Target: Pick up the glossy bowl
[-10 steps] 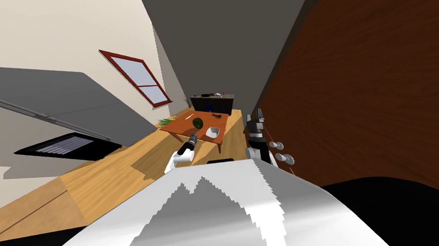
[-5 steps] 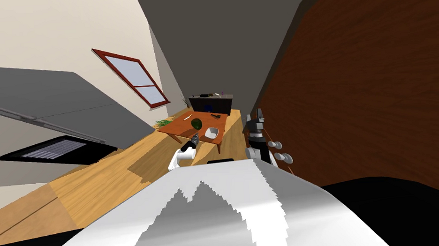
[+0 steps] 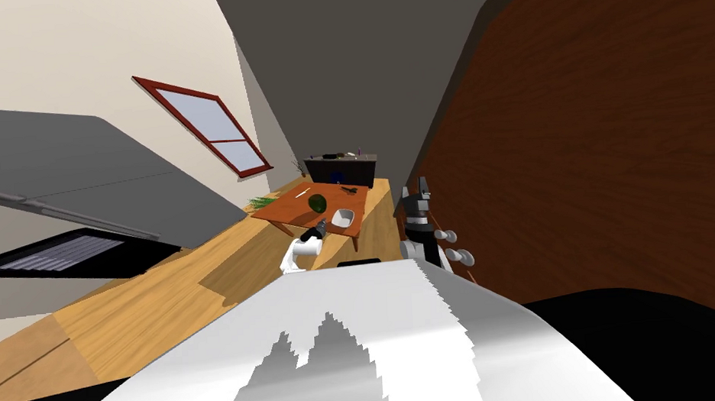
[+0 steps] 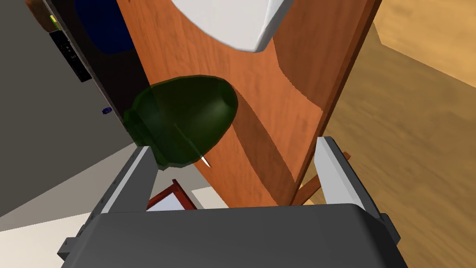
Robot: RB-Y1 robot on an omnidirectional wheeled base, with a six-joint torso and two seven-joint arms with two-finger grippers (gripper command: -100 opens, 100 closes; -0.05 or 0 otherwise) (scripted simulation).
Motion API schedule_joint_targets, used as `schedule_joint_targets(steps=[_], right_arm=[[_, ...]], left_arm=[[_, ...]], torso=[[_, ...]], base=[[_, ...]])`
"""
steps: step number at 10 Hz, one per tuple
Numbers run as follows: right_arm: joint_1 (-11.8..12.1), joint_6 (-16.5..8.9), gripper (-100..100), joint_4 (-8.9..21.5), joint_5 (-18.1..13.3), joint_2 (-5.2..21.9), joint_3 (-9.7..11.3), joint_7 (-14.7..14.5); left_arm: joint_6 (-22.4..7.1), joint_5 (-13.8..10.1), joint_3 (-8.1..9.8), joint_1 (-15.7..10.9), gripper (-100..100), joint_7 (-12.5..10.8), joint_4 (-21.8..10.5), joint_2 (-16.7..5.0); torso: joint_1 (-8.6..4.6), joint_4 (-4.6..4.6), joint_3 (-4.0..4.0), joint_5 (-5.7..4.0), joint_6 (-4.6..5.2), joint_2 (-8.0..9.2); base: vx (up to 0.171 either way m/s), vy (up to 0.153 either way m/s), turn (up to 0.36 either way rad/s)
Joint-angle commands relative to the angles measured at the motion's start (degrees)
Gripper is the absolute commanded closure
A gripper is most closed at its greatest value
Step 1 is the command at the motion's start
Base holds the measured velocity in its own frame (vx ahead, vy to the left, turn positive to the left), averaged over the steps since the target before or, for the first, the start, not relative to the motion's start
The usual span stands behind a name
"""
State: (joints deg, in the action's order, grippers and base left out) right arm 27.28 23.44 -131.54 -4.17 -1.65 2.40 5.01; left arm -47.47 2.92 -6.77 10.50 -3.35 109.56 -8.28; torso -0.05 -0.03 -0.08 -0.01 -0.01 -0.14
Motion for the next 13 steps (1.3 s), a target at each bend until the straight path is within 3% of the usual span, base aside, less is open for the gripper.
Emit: schedule_joint_targets(steps=[1, 13], right_arm=[[0.0, 0.0, 0, 0.0, 0.0, 0.0, 0.0, 0.0], [0.0, 0.0, 0, 0.0, 0.0, 0.0, 0.0, 0.0]], left_arm=[[-2.2, 0.4, -0.38, -0.7, -100, -0.1, -0.6, 0.4], [-19.4, 0.4, -3.65, -9.9, -100, -1.0, -9.4, 1.8]], torso=[[0.0, 0.0, 0.0, 0.0, 0.0, 0.0], [0.0, -0.01, -0.01, 0.0, -0.02, -0.01]], base=[[0.026, -0.006, -0.034], [0.039, -0.01, -0.055]])
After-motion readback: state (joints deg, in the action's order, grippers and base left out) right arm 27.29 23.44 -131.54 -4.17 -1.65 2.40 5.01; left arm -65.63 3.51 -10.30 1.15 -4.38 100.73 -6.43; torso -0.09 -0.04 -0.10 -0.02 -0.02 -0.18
